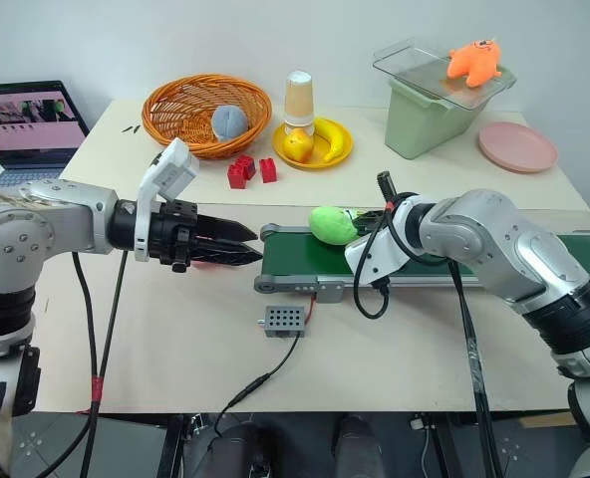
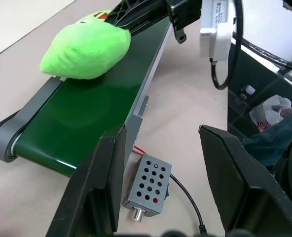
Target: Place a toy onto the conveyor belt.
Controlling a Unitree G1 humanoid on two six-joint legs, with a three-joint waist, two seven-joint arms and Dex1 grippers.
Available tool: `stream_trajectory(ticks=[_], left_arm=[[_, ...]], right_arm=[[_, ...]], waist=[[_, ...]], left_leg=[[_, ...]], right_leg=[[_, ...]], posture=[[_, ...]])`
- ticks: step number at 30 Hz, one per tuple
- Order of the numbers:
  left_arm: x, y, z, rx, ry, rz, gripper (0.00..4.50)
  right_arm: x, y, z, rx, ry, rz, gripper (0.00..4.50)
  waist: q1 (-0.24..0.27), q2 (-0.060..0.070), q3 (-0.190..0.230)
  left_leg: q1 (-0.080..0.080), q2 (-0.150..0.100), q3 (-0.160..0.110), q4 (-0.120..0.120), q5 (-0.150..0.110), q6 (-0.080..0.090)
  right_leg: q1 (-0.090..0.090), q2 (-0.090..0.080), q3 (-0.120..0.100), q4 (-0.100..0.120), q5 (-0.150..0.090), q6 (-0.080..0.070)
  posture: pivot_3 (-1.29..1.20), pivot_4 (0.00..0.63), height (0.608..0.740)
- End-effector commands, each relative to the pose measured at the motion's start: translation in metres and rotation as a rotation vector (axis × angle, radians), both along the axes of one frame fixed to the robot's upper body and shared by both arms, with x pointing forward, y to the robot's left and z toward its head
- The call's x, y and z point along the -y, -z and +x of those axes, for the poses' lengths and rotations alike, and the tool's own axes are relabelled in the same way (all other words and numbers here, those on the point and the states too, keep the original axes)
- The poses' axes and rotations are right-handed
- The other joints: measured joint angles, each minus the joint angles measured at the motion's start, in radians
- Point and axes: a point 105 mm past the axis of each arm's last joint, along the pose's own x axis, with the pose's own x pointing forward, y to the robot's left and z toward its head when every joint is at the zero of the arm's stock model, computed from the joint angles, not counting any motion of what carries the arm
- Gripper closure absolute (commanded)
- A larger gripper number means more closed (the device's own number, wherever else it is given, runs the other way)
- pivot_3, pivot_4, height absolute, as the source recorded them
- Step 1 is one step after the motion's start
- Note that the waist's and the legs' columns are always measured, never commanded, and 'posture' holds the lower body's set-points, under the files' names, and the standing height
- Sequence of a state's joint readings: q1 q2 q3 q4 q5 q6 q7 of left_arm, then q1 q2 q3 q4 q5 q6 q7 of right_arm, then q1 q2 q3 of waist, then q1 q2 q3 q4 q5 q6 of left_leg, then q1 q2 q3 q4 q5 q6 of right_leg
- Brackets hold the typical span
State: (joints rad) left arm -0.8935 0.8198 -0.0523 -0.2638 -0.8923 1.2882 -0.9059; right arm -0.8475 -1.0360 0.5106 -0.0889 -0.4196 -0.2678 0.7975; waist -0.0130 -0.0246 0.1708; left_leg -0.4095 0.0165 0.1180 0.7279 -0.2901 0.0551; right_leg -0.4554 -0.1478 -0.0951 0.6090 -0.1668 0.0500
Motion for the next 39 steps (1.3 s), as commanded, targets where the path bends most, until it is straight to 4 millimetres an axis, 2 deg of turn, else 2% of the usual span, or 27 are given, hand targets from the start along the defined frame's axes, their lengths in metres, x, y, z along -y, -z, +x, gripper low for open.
stream_trajectory(ticks=[1,9,13,16,18,23,26,31,35,39], left_arm=[[-0.001,-0.014,-0.003,0.065,-0.001,-0.006,2.01],[0.000,-0.015,0.000,0.075,-0.002,-0.009,2.01],[0.002,-0.015,0.002,0.078,0.006,-0.010,1.90],[0.003,-0.015,0.004,0.080,0.006,-0.012,1.90],[0.003,-0.015,0.005,0.083,0.007,-0.011,1.90],[0.005,-0.016,0.006,0.086,0.017,-0.016,1.90],[0.005,-0.016,0.007,0.088,0.019,-0.016,1.90],[0.000,-0.017,0.007,0.092,0.013,-0.007,1.90],[-0.012,-0.017,0.011,0.116,-0.030,0.019,1.90],[-0.026,-0.021,0.014,0.171,-0.073,0.031,1.90]], right_arm=[[-0.003,-0.012,-0.003,0.040,-0.023,0.023,4.50],[-0.005,-0.008,-0.019,-0.110,0.011,0.079,4.50],[-0.003,-0.007,-0.029,-0.184,0.036,0.092,3.36],[-0.003,-0.005,-0.040,-0.267,0.048,0.106,2.33],[-0.003,-0.010,-0.045,-0.294,0.053,0.120,1.81],[-0.004,-0.020,-0.060,-0.400,0.065,0.161,0.09],[-0.008,-0.031,-0.071,-0.497,0.066,0.235,0.03],[-0.018,-0.070,-0.085,-0.715,0.063,0.508,0.03],[-0.018,-0.097,-0.083,-0.777,0.075,0.695,0.03],[-0.009,-0.118,-0.072,-0.908,0.127,0.996,0.03]], waist=[[0.000,0.000,0.000],[0.001,0.000,0.000],[0.001,0.000,0.000],[0.001,0.000,0.000],[0.002,0.000,0.000],[0.002,0.000,0.000],[0.003,0.000,0.000],[0.002,0.000,0.000],[0.002,0.000,0.000],[0.003,0.000,0.000]], left_leg=[[0.000,0.000,0.000,0.000,0.000,0.000],[0.001,0.000,0.000,0.000,0.000,0.000],[0.001,-0.001,0.000,0.000,0.000,0.000],[0.002,-0.001,0.000,0.000,0.000,0.000],[0.002,-0.001,-0.001,0.000,0.000,0.000],[0.002,-0.001,-0.001,0.000,0.000,0.000],[0.001,-0.001,-0.001,0.000,0.000,0.000],[0.002,-0.001,-0.001,0.000,0.000,0.000],[0.002,-0.001,-0.001,0.000,0.000,0.000],[0.001,-0.001,-0.001,0.000,0.000,0.000]], right_leg=[[0.000,0.000,0.000,0.000,0.000,0.000],[0.001,0.000,-0.001,0.001,0.001,-0.001],[0.002,0.000,0.000,0.001,0.001,-0.001],[0.002,0.000,0.000,0.001,0.001,-0.001],[0.002,0.000,0.000,0.001,0.001,-0.002],[0.002,0.000,-0.001,0.001,0.003,-0.005],[0.003,0.000,-0.001,0.001,0.003,-0.006],[0.003,0.000,-0.001,0.001,0.004,-0.007],[0.003,0.000,-0.001,0.002,0.004,-0.007],[0.003,0.000,-0.001,0.002,0.005,-0.007]], posture=[[0.00,0.150,0.734],[0.00,0.150,0.734],[0.00,0.150,0.734],[0.00,0.150,0.734],[0.00,0.150,0.734],[0.00,0.150,0.734],[0.00,0.150,0.734],[0.00,0.150,0.734],[0.00,0.150,0.734],[0.00,0.150,0.734]])
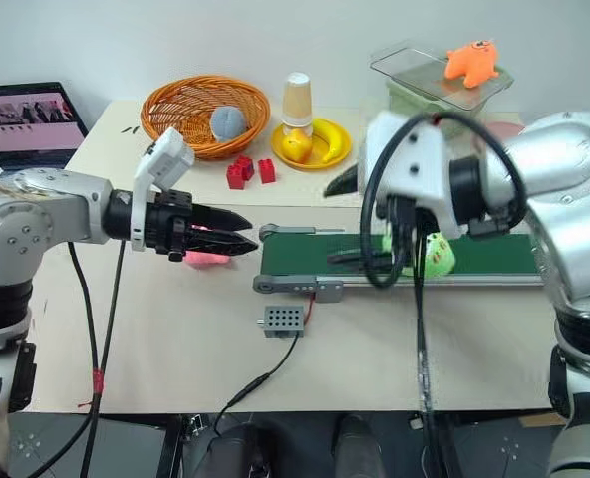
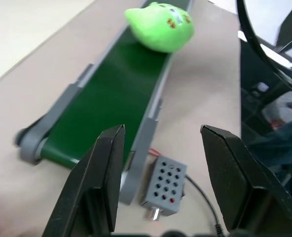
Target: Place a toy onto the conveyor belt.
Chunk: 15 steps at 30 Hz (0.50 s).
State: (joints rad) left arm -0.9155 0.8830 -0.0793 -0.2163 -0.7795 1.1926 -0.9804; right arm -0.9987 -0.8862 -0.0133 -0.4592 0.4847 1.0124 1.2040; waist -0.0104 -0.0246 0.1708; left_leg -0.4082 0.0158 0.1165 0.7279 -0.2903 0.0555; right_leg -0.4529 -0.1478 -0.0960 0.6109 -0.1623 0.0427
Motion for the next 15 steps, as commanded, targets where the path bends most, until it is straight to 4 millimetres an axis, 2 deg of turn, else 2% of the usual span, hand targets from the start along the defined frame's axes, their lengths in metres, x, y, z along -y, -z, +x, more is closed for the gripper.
stream_trajectory(ticks=[1,5,8,11,15], left_arm=[[-0.011,-0.013,0.001,0.089,-0.019,-0.015,1.90],[-0.019,-0.021,0.006,0.143,-0.061,-0.056,1.90],[-0.035,-0.023,0.013,0.195,-0.129,-0.080,1.90],[-0.057,-0.014,0.027,0.216,-0.264,-0.068,1.90],[-0.086,0.011,0.049,0.200,-0.473,0.043,1.90]], right_arm=[[0.015,-0.022,0.008,-0.105,0.123,0.217,0.03],[0.029,-0.013,0.017,-0.247,0.199,0.353,0.03],[0.036,-0.004,0.025,-0.318,0.263,0.446,0.03],[0.036,0.007,0.031,-0.343,0.308,0.472,0.03],[0.033,0.015,0.034,-0.343,0.329,0.465,0.03]], waist=[[0.000,0.000,0.000],[0.013,0.000,0.000],[0.014,0.000,0.000],[0.012,0.000,0.000],[0.008,0.000,0.000]], left_leg=[[0.000,0.000,0.000,0.000,0.000,0.000],[-0.001,-0.001,0.000,0.000,0.000,0.000],[-0.001,-0.001,0.000,0.000,0.000,0.000],[-0.001,-0.001,0.000,-0.001,0.000,0.000],[0.000,-0.001,0.001,-0.001,0.000,0.000]], right_leg=[[0.000,0.000,0.000,0.000,0.000,0.000],[0.000,0.000,-0.001,0.000,0.000,0.000],[-0.001,0.000,-0.001,0.000,0.000,0.000],[-0.001,0.000,-0.001,0.000,0.000,0.000],[-0.001,0.000,-0.001,0.000,0.000,0.000]], posture=[[0.00,0.150,0.734],[0.00,0.150,0.734],[0.00,0.150,0.734],[0.00,0.150,0.734],[0.00,0.150,0.734]])
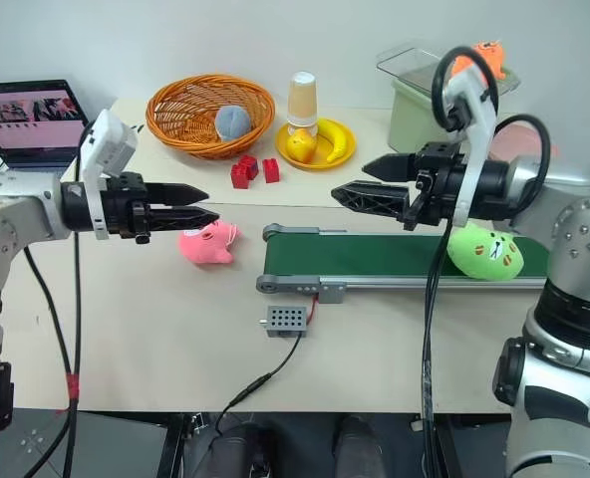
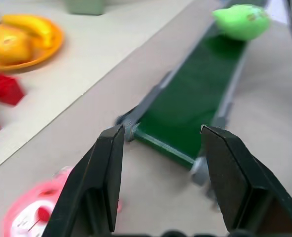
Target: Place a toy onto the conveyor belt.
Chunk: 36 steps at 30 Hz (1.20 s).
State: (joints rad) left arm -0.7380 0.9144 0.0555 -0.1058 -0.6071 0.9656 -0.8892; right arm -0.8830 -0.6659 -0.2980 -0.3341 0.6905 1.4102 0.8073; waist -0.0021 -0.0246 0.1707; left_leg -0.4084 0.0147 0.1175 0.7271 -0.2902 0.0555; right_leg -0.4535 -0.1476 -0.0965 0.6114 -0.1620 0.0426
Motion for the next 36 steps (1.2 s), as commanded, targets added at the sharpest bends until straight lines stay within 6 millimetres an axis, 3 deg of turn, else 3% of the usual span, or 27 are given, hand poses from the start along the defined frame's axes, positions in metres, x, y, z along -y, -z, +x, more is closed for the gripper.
stream_trajectory(ticks=[1,16,24,29,36], left_arm=[[-0.026,0.006,0.018,0.028,-0.192,0.071,1.90],[-0.007,0.067,0.055,-0.009,-0.282,0.142,1.90],[-0.009,0.088,0.057,-0.067,-0.287,0.191,1.90],[-0.015,0.115,0.049,-0.205,-0.315,0.217,1.90],[-0.017,0.123,0.046,-0.265,-0.346,0.202,1.90]], right_arm=[[-0.001,-0.009,-0.004,0.060,0.013,0.009,0.03],[-0.002,-0.018,-0.009,0.114,0.064,-0.007,0.03],[0.004,-0.022,-0.014,0.125,0.102,-0.016,0.03],[0.006,-0.025,-0.015,0.133,0.116,-0.018,0.03],[0.007,-0.028,-0.014,0.139,0.125,-0.021,0.03]], waist=[[-0.001,0.000,0.000],[0.007,0.000,0.000],[0.009,0.000,0.000],[0.008,0.000,0.000],[0.005,0.002,-0.004]], left_leg=[[0.000,0.000,0.000,0.000,0.000,0.000],[-0.001,0.000,0.000,0.000,0.000,0.000],[-0.001,0.000,0.000,0.000,0.000,0.000],[-0.001,0.000,0.000,0.000,0.000,0.000],[0.003,0.001,0.000,0.000,-0.001,0.001]], right_leg=[[0.000,0.000,0.000,0.000,0.000,0.000],[0.000,0.000,-0.001,0.000,0.000,0.000],[0.000,0.000,-0.001,0.000,0.000,0.000],[0.000,0.000,0.000,0.000,0.000,0.000],[0.003,0.000,0.000,0.000,0.000,0.000]], posture=[[0.00,0.150,0.734],[0.00,0.150,0.734],[0.00,0.150,0.734],[0.00,0.150,0.734],[0.00,0.150,0.734]])
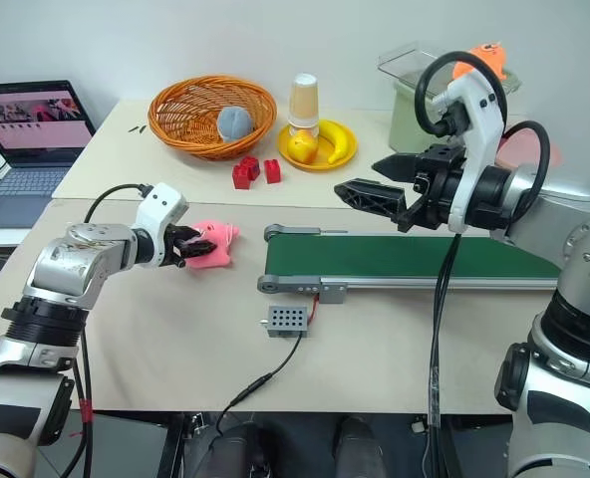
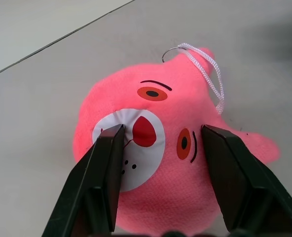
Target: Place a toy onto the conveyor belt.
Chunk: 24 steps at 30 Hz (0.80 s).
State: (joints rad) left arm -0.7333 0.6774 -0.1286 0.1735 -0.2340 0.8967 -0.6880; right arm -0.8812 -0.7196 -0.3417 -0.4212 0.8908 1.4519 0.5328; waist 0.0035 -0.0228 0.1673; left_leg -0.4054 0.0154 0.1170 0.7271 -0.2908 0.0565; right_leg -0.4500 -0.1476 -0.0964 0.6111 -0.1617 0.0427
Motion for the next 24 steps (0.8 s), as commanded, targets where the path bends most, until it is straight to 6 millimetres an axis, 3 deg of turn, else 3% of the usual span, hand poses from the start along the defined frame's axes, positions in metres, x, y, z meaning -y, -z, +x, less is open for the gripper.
stream_trajectory(ticks=[1,3,6,9,12,17,24], left_arm=[[-0.006,0.025,-0.007,-0.111,-0.039,-0.002,2.15],[-0.005,0.025,-0.007,-0.117,-0.036,-0.001,2.52],[-0.004,0.025,-0.007,-0.115,-0.033,0.007,3.65],[-0.005,0.023,-0.006,-0.102,-0.039,0.018,4.47],[-0.006,0.020,-0.003,-0.079,-0.048,0.028,4.47],[-0.004,-0.005,0.007,0.012,-0.053,0.027,4.47],[0.004,-0.081,0.026,0.219,-0.056,-0.020,4.47]], right_arm=[[0.002,-0.018,-0.006,0.071,0.003,0.011,0.01],[0.002,-0.018,-0.006,0.072,0.005,0.011,0.00],[0.002,-0.019,-0.005,0.074,0.010,0.010,0.00],[0.003,-0.021,-0.005,0.079,0.015,0.015,0.00],[0.004,-0.022,-0.005,0.081,0.019,0.015,0.00],[0.004,-0.021,-0.004,0.083,0.022,0.014,0.00],[0.005,-0.019,-0.002,0.079,0.024,0.013,0.00]], waist=[[-0.002,0.001,0.000],[-0.003,0.001,-0.001],[-0.003,0.001,-0.001],[-0.003,0.001,-0.001],[-0.003,0.001,-0.001],[-0.003,0.001,-0.001],[0.001,0.000,0.000]], left_leg=[[0.000,0.000,0.000,0.000,0.000,0.000],[0.001,0.000,0.000,0.000,0.000,0.000],[0.001,0.000,0.000,0.000,0.000,0.000],[0.001,0.001,0.000,0.000,0.000,0.001],[0.001,0.001,0.000,0.000,0.000,0.001],[0.001,0.001,0.000,0.000,0.000,0.001],[-0.004,0.000,-0.001,0.000,-0.001,0.001]], right_leg=[[0.000,0.000,0.000,0.000,0.000,0.000],[0.001,0.000,0.000,0.000,0.000,0.000],[0.001,0.000,0.000,0.000,0.000,0.000],[0.001,0.000,0.000,0.000,0.000,0.000],[0.001,0.000,0.000,0.000,0.000,0.000],[0.001,0.000,0.000,0.000,0.000,0.000],[-0.003,0.000,-0.001,-0.001,0.000,0.000]], posture=[[0.00,0.150,0.734],[0.00,0.150,0.734],[0.00,0.150,0.734],[0.00,0.150,0.734],[0.00,0.150,0.734],[0.00,0.150,0.734],[0.00,0.150,0.734]])
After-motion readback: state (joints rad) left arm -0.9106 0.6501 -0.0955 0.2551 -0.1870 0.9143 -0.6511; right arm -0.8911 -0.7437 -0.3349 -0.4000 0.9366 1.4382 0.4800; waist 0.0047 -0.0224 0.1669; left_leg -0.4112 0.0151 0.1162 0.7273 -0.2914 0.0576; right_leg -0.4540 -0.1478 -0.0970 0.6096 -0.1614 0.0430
